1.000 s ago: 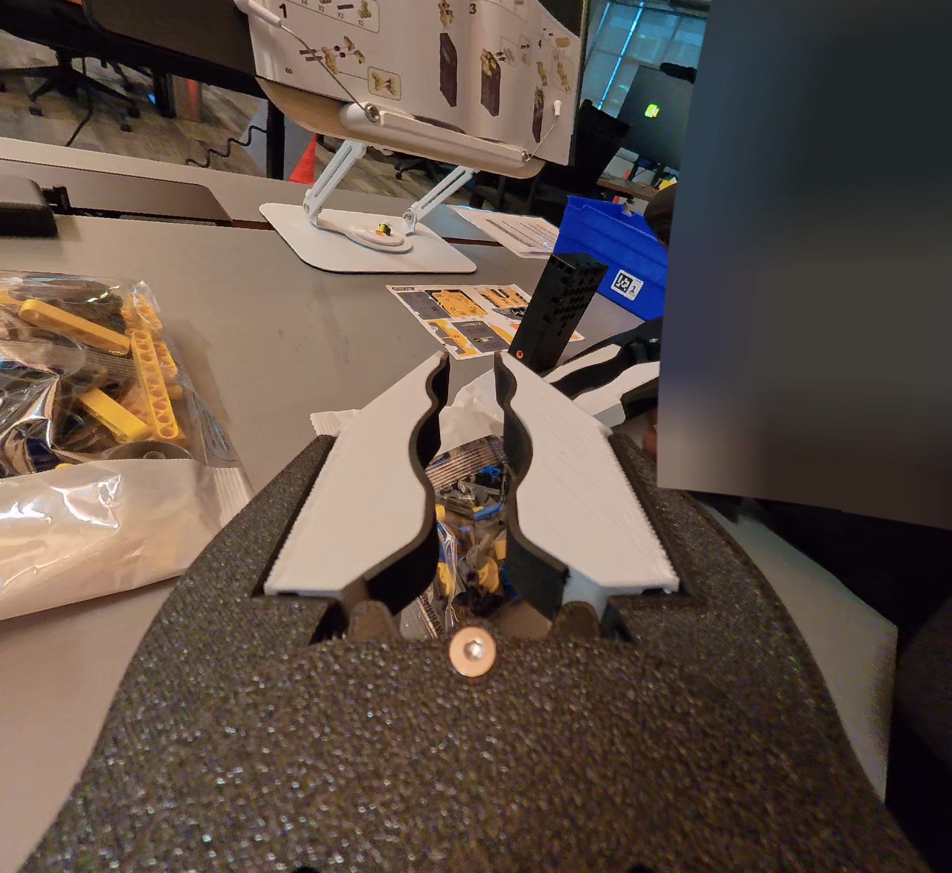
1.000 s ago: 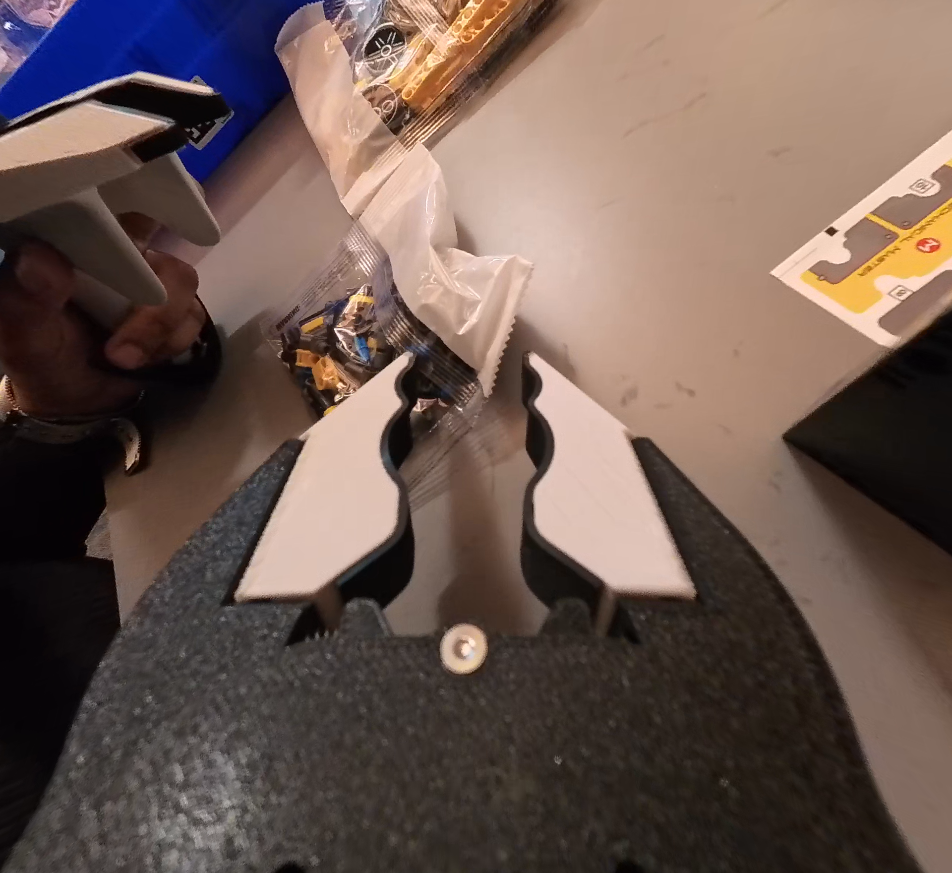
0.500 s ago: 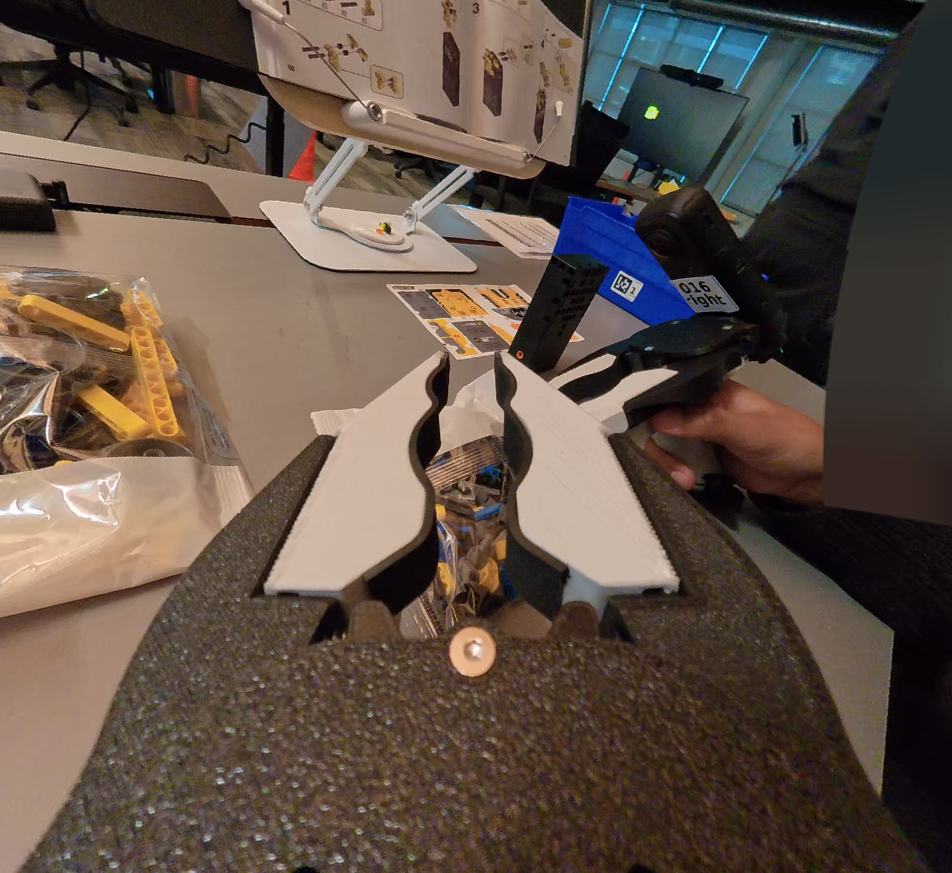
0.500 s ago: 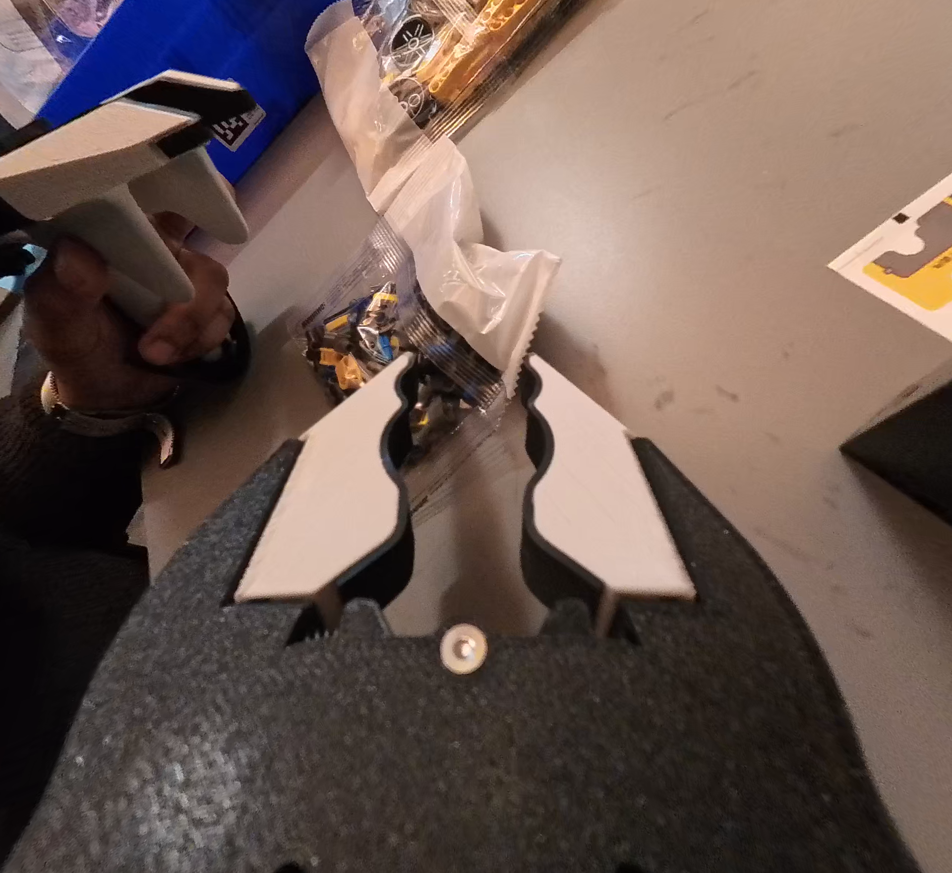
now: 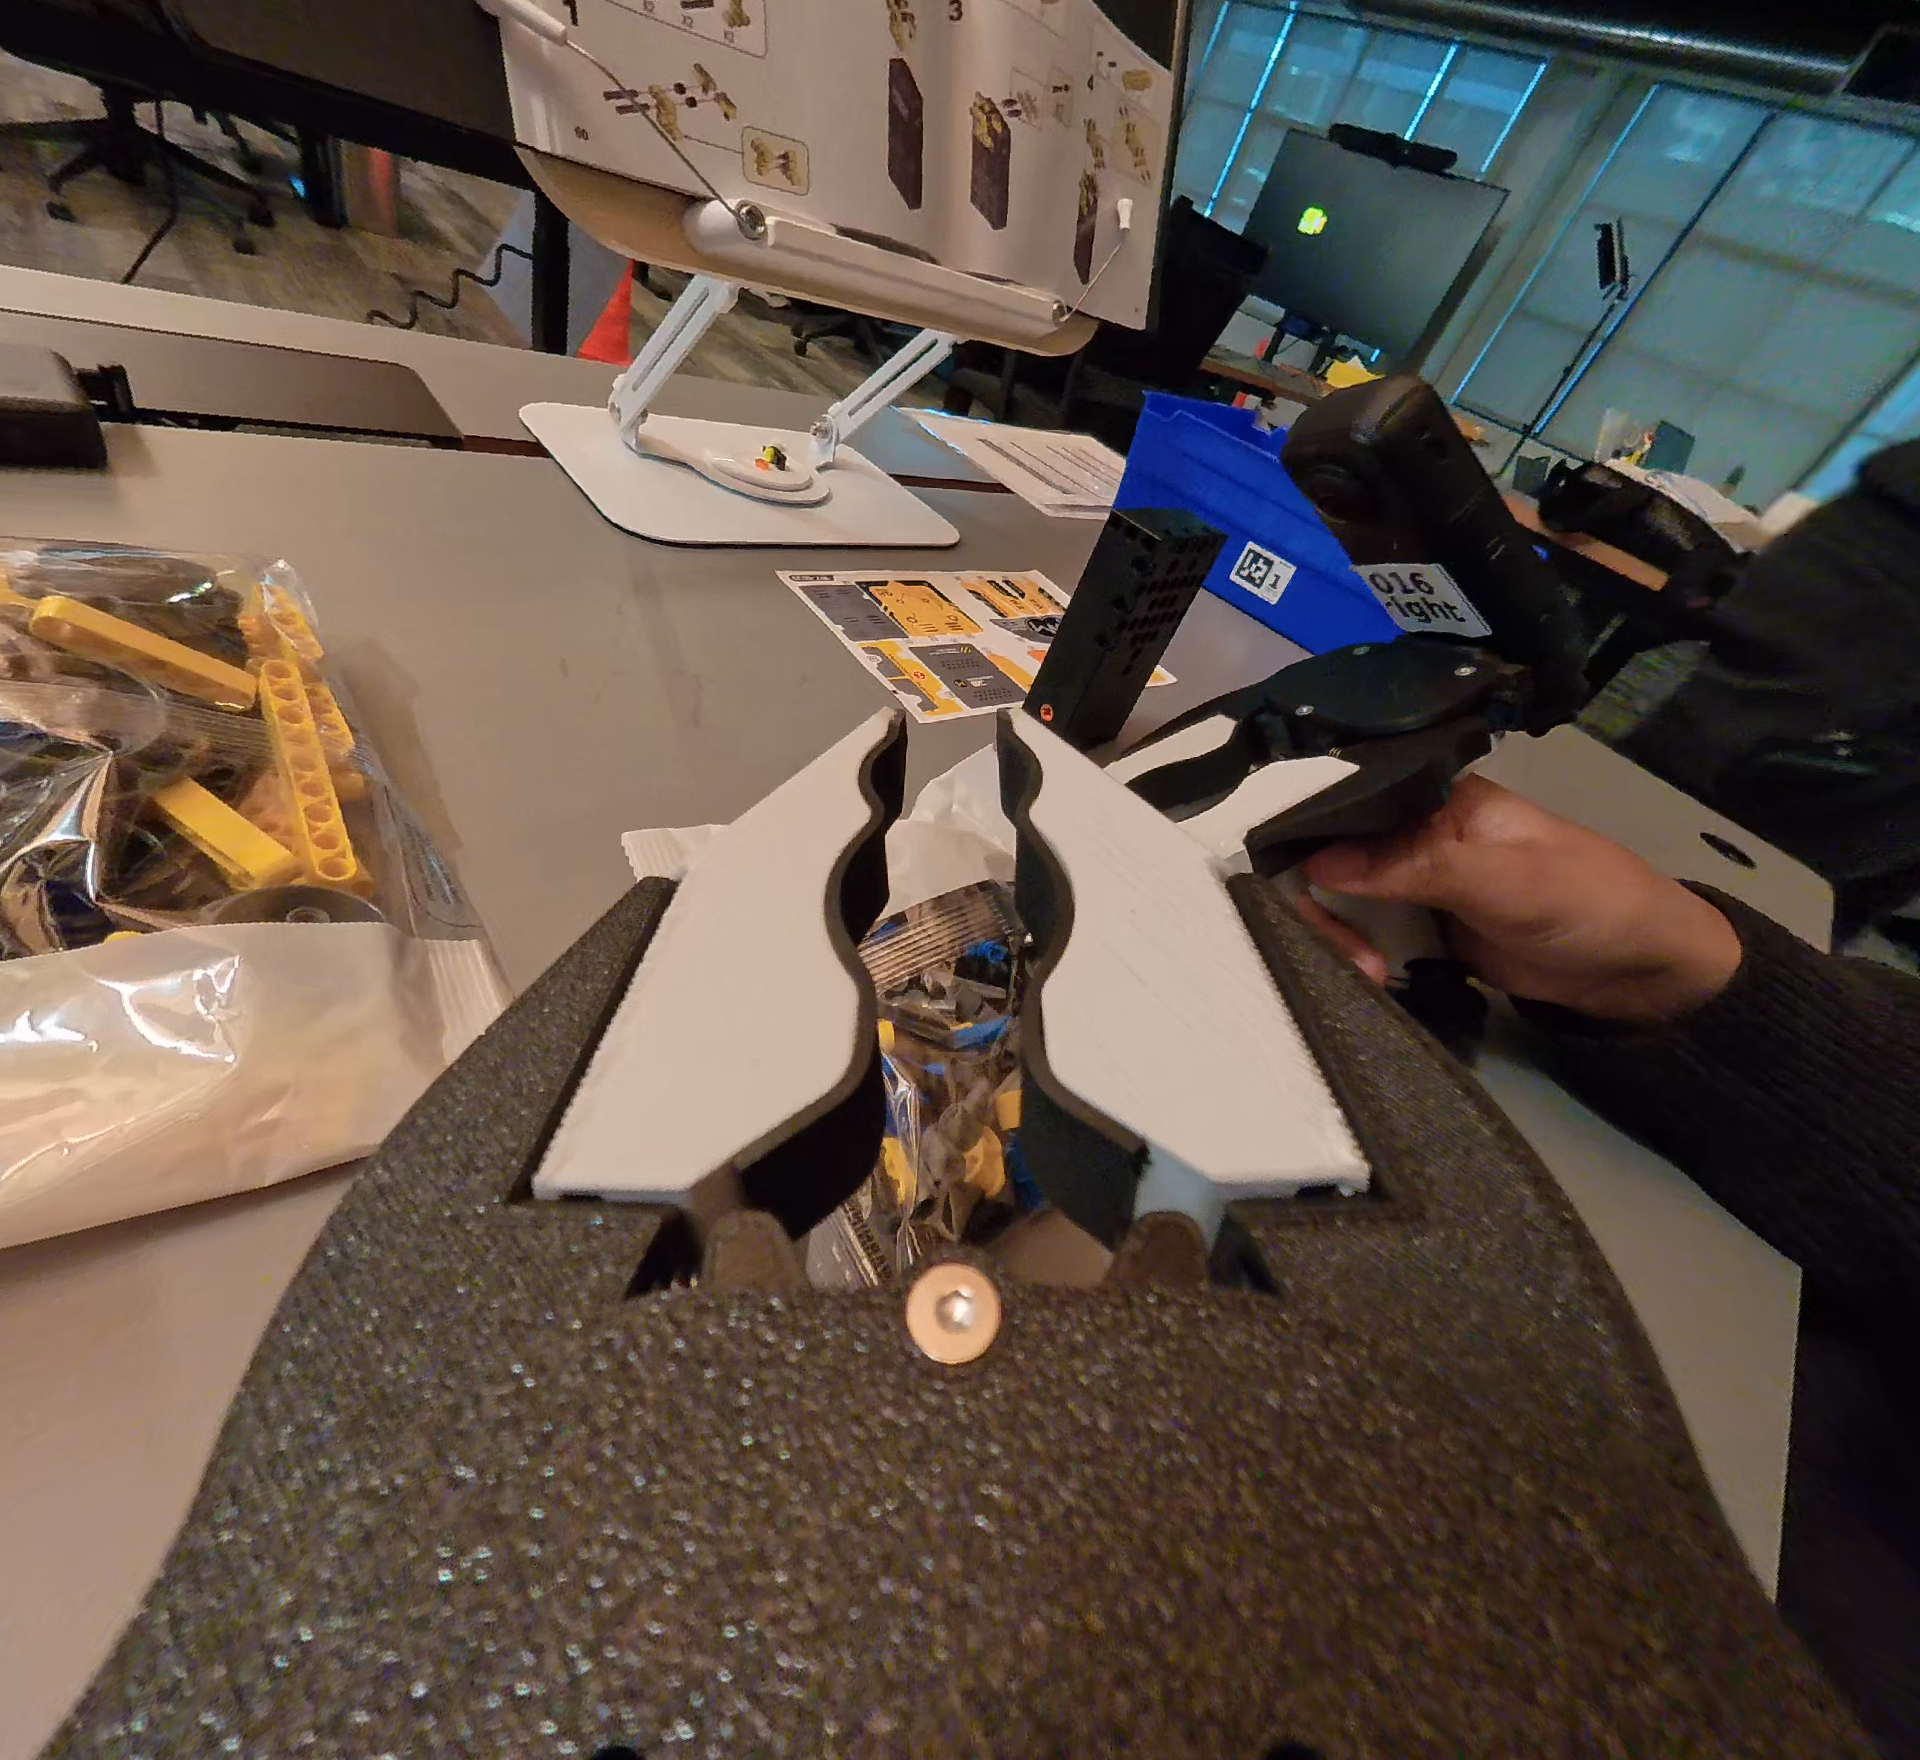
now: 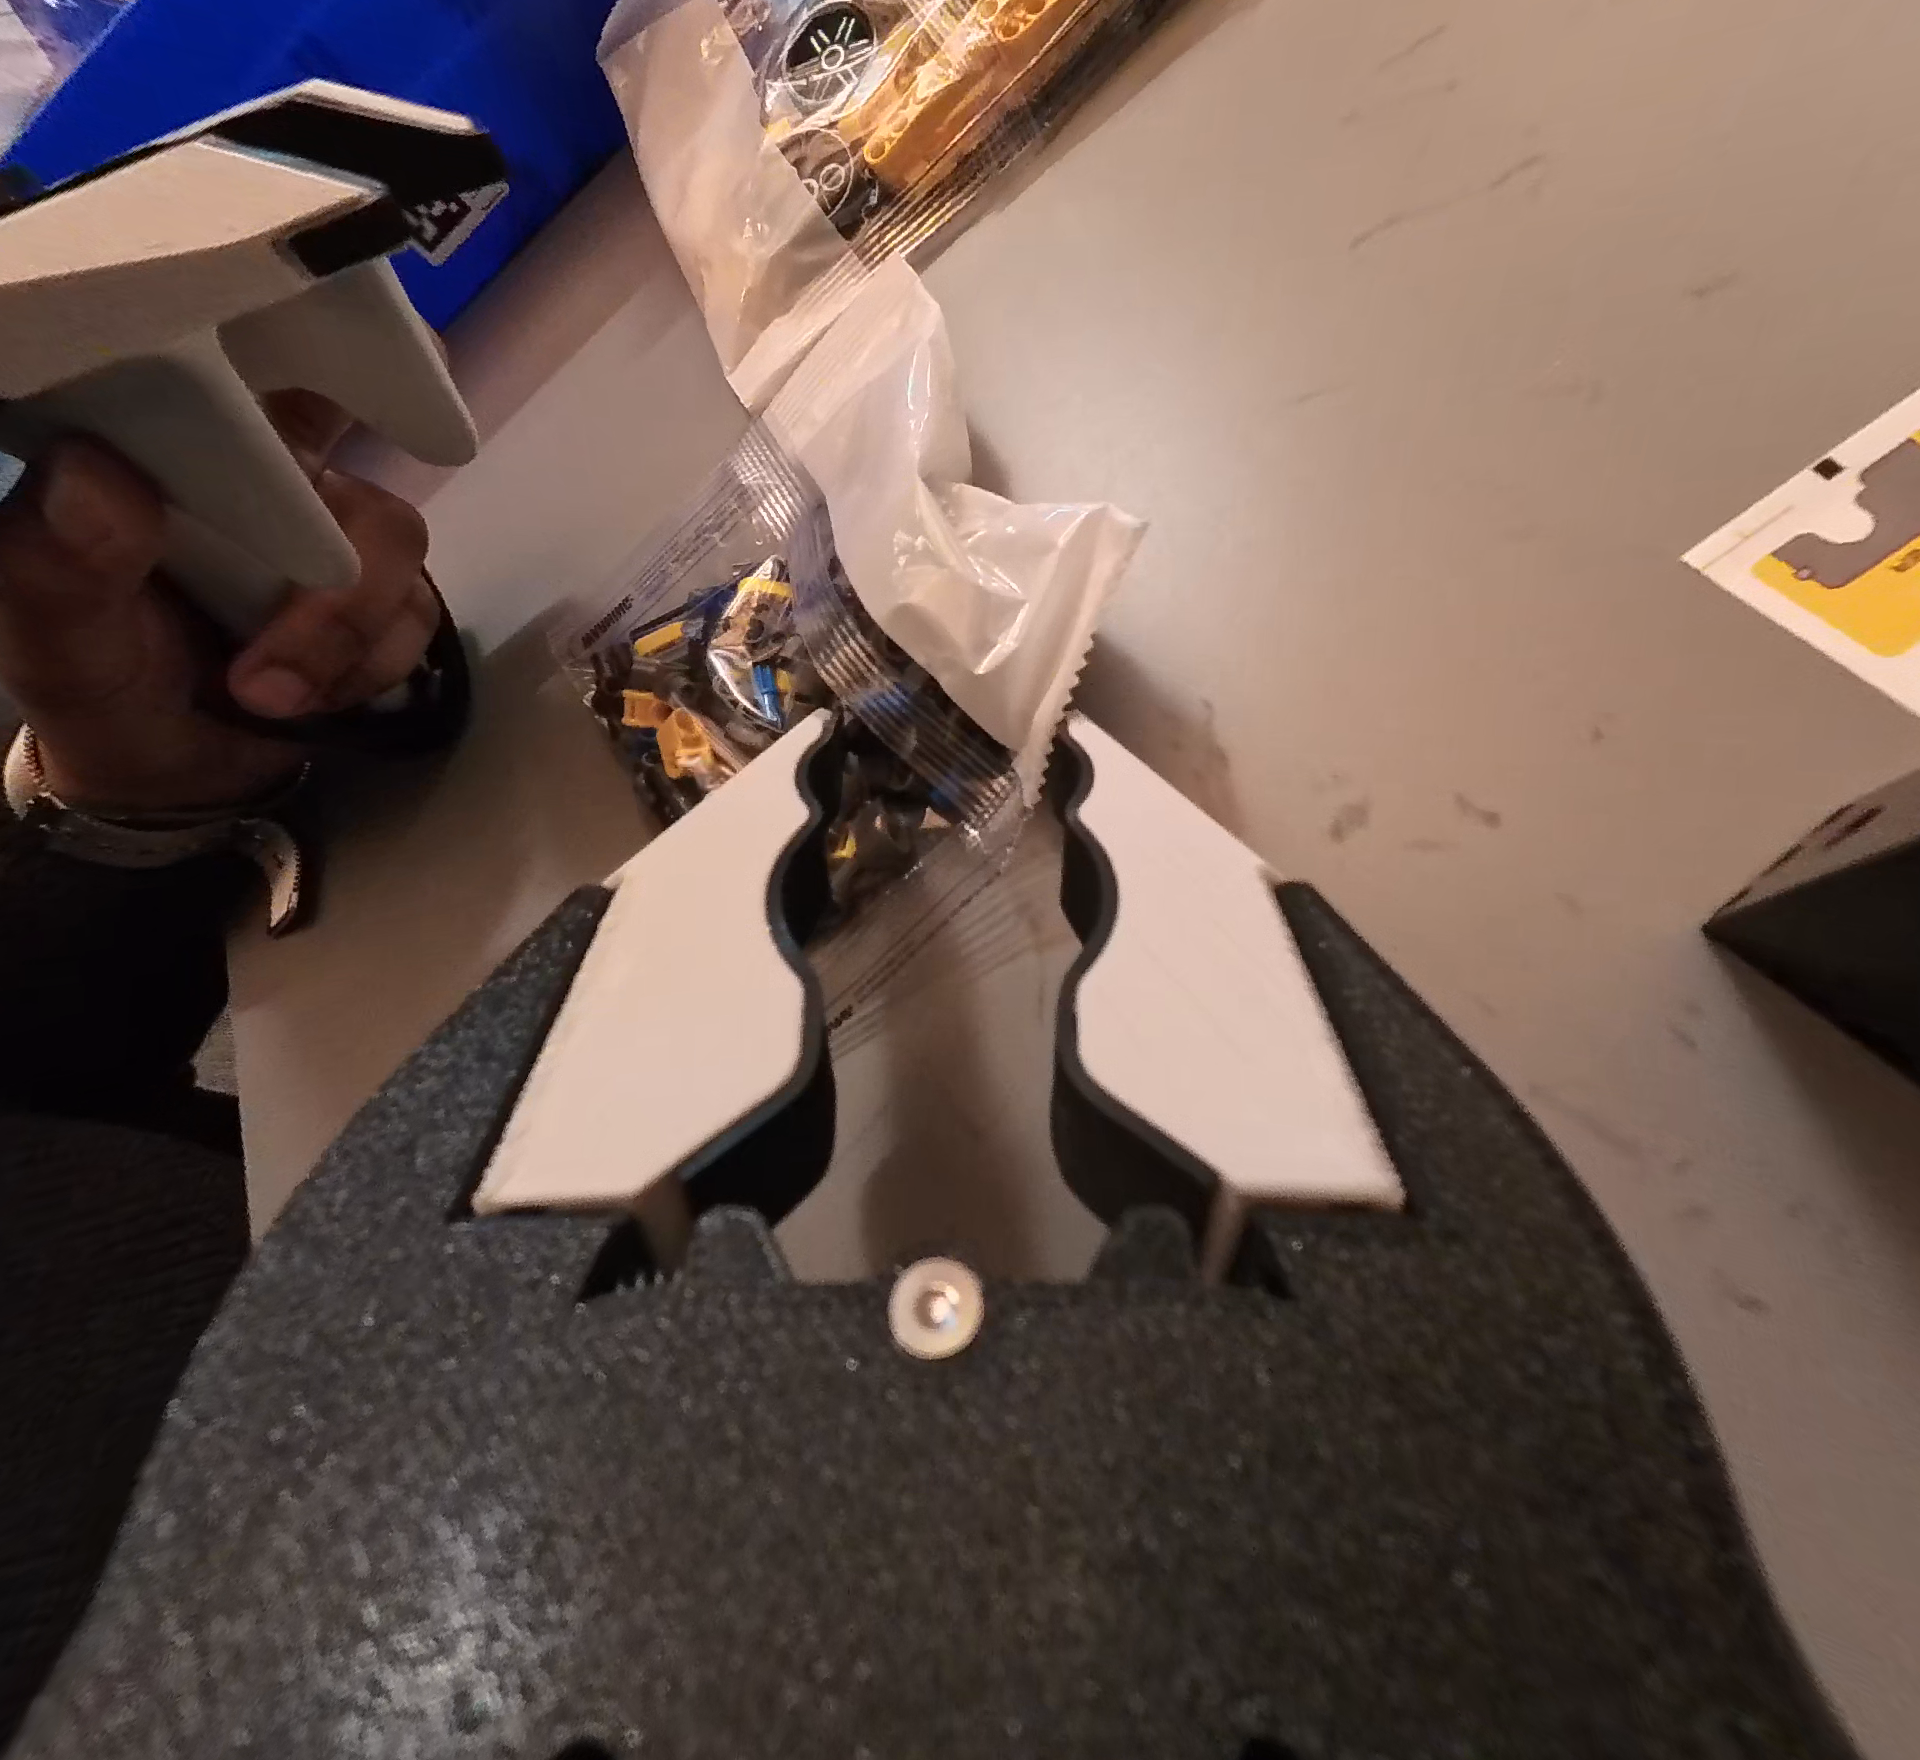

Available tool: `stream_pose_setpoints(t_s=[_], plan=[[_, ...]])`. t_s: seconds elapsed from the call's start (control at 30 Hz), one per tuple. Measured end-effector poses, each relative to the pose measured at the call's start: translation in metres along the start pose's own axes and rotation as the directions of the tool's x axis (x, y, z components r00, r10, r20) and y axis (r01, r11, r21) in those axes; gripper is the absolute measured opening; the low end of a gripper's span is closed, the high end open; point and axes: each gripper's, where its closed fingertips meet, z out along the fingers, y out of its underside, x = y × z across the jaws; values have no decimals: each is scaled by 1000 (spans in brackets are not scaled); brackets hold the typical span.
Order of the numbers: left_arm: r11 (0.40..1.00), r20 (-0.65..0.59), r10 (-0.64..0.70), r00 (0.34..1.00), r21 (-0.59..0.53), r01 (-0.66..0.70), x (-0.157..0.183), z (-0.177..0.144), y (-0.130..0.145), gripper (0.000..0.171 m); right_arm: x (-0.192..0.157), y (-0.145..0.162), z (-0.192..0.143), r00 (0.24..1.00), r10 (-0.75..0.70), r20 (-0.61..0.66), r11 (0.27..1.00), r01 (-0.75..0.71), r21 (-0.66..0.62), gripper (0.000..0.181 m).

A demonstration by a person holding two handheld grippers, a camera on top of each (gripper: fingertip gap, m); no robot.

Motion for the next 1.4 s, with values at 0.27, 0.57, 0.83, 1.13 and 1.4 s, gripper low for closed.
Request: stream_pose_setpoints(t_s=[0.27, 0.57, 0.83, 1.13, 1.4], plan=[[1000, -1, -2, 1000, 0, 2, 0, 0, 0, 16, 0, 0, 0, 1000, 0, 5, 1000, 0, -1, 39], [1000, 2, 15, 1000, -6, -15, 1, 1, 1, 16, -1, 1, 1, 1000, -19, 11, 1000, 19, -9, 40], [1000, 2, 12, 1000, -8, -12, 1, 1, 1, 16, -3, 1, 1, 1000, -15, 26, 1000, 15, -9, 40], [1000, 1, 8, 1000, -5, -8, 1, 1, 1, 16, -10, 1, 3, 997, -67, 45, 998, 68, -12, 24], [1000, 0, 17, 1000, 21, -17, 2, -2, -3, 16, -28, -61, -28, 995, -87, 56, 963, 70, 259, 6]])
